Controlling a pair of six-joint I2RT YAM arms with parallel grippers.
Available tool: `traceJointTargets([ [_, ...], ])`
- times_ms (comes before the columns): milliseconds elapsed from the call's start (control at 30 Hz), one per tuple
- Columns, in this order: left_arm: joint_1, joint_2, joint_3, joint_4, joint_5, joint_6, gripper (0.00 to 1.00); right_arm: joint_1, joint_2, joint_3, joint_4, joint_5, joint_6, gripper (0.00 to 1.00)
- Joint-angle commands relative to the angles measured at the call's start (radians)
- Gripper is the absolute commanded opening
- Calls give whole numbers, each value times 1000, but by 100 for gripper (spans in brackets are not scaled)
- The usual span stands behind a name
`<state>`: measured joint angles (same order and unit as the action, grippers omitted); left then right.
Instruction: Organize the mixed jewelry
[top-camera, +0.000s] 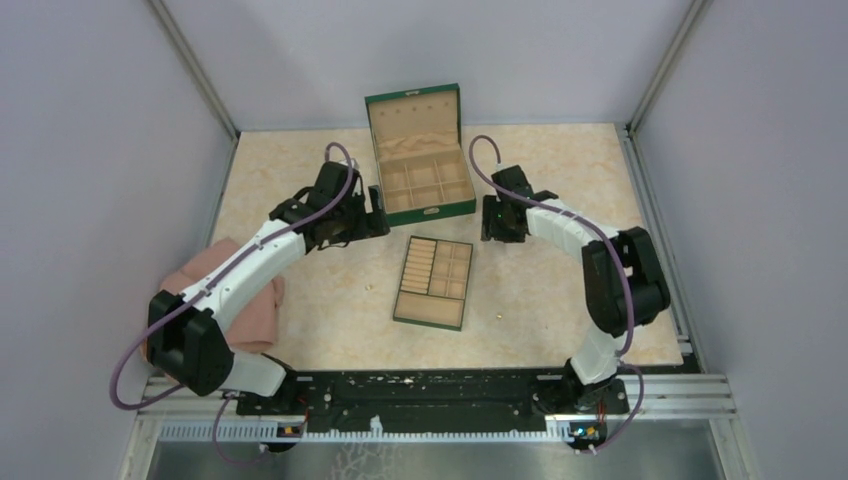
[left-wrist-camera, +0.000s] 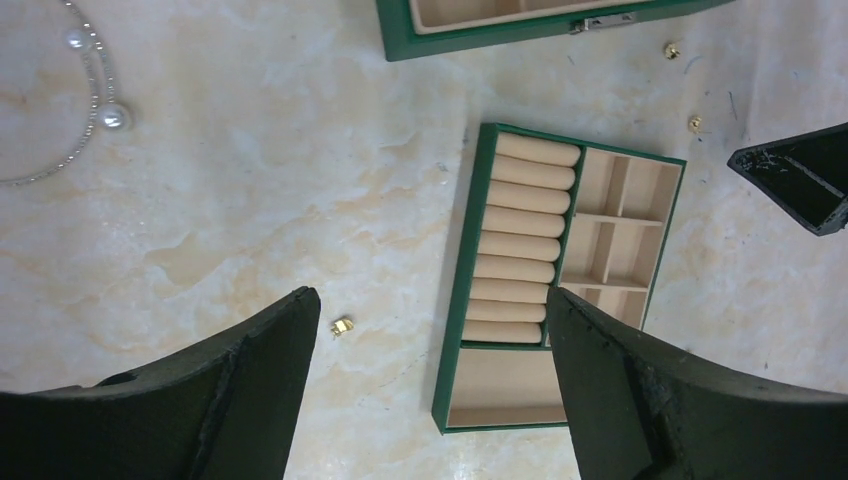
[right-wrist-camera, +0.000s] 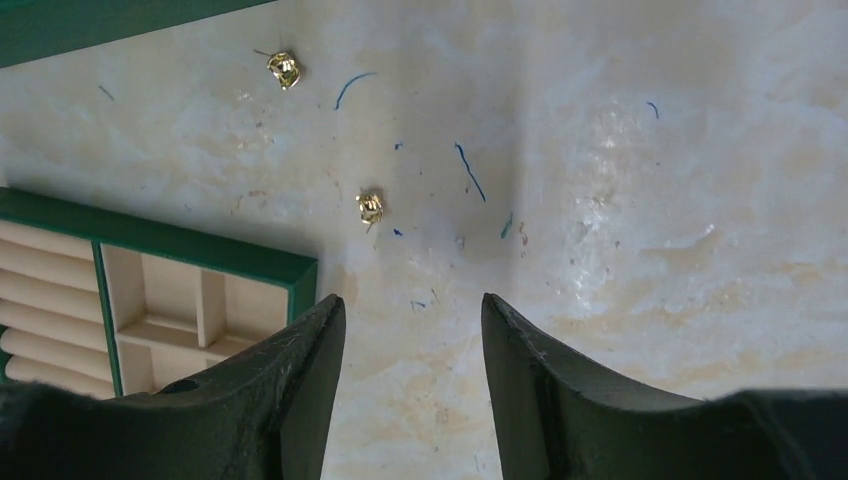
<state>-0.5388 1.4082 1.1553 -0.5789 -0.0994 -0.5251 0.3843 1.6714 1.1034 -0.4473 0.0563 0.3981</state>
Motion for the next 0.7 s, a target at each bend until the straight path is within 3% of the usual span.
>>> traceJointTargets([
  [0, 46, -21, 16, -43, 41, 12, 90, 25, 68, 104, 26, -11, -38, 52],
  [133, 59, -31, 8, -49, 41, 6, 91, 34, 110, 120, 37, -12, -41, 49],
  [267, 59, -34, -10, -44, 62, 8, 90, 46, 177, 169, 26, 12, -50, 38],
  [667, 60, -34, -9, -42, 73, 16, 91, 74, 274, 234, -25, 112, -53, 32],
])
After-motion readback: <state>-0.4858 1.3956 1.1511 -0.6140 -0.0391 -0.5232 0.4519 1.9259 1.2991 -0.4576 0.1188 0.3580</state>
